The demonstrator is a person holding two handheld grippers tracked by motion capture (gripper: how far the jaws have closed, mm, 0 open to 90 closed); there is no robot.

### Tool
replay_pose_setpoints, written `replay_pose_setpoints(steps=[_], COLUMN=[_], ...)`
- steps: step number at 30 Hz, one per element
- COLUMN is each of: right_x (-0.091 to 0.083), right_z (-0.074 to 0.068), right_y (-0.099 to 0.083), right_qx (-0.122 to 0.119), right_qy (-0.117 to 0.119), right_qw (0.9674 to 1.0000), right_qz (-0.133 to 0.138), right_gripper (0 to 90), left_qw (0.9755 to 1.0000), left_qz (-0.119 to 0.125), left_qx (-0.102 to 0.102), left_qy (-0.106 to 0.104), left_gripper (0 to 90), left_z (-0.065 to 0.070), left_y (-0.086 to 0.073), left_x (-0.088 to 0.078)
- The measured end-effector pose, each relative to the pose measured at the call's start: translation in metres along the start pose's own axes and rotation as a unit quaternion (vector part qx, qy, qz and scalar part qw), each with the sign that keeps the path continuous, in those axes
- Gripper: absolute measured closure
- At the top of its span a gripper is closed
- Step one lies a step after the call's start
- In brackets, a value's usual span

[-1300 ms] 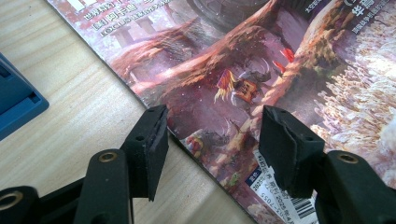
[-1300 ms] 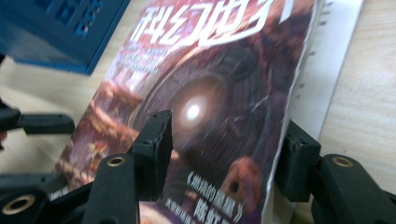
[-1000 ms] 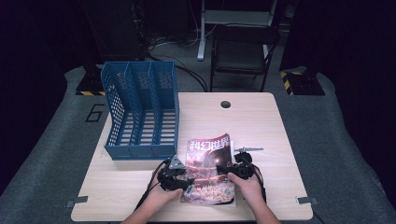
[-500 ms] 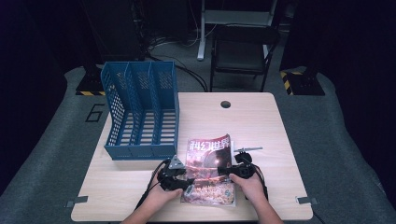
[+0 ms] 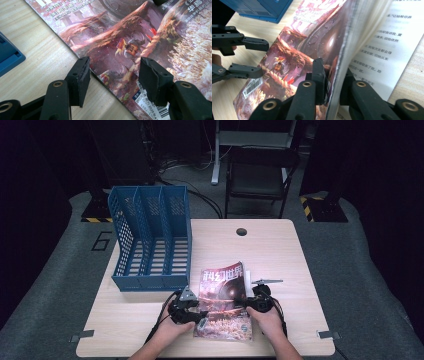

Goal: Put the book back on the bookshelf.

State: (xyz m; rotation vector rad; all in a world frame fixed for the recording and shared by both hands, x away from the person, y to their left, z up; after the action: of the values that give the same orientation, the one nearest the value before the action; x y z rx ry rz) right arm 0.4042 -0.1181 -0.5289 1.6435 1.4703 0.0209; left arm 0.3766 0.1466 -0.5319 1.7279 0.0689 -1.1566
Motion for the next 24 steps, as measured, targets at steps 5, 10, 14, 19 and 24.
replay_pose_setpoints(steps=[5, 10, 14, 19, 24], right_x=[-0.001, 0.000, 0.000, 0.000, -0.001], right_z=[-0.007, -0.012, -0.017, -0.023, -0.028], right_y=[-0.003, -0.005, -0.008, -0.008, -0.009], right_qx=[-0.016, -0.032, -0.051, -0.060, -0.073], right_qy=[-0.010, -0.022, -0.033, -0.041, -0.044], right_qw=[0.9995, 0.9985, 0.9968, 0.9951, 0.9934], right_qz=[0.024, 0.037, 0.052, 0.067, 0.077], right_gripper=[83.8, 85.0, 85.3, 85.5, 85.5], left_qw=[1.0000, 1.0000, 0.9996, 0.9987, 0.9989], left_qz=[0.004, 0.004, 0.002, -0.002, -0.005], left_qx=[-0.003, -0.005, -0.023, -0.042, -0.038], left_qy=[0.000, -0.002, -0.014, -0.028, -0.029], left_gripper=[41.6, 38.9, 37.9, 32.3, 28.4], left_z=[-0.002, -0.002, -0.004, -0.005, -0.006], left_y=[0.001, 0.001, 0.003, 0.004, 0.005], left_x=[0.001, 0.002, 0.003, 0.004, 0.005])
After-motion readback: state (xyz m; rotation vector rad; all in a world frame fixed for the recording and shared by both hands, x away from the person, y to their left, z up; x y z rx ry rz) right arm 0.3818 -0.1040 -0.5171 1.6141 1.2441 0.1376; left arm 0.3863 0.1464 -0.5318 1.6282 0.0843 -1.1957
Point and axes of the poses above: each handheld gripper's, and its own axes: x roughly forward along the jaws, y roughly out of its top, z roughly to its right, the point moved 2 cm from there along x, roughly forward along the jaws, and after that the axes turned 12 degrees about y, right-handed, at the moved point
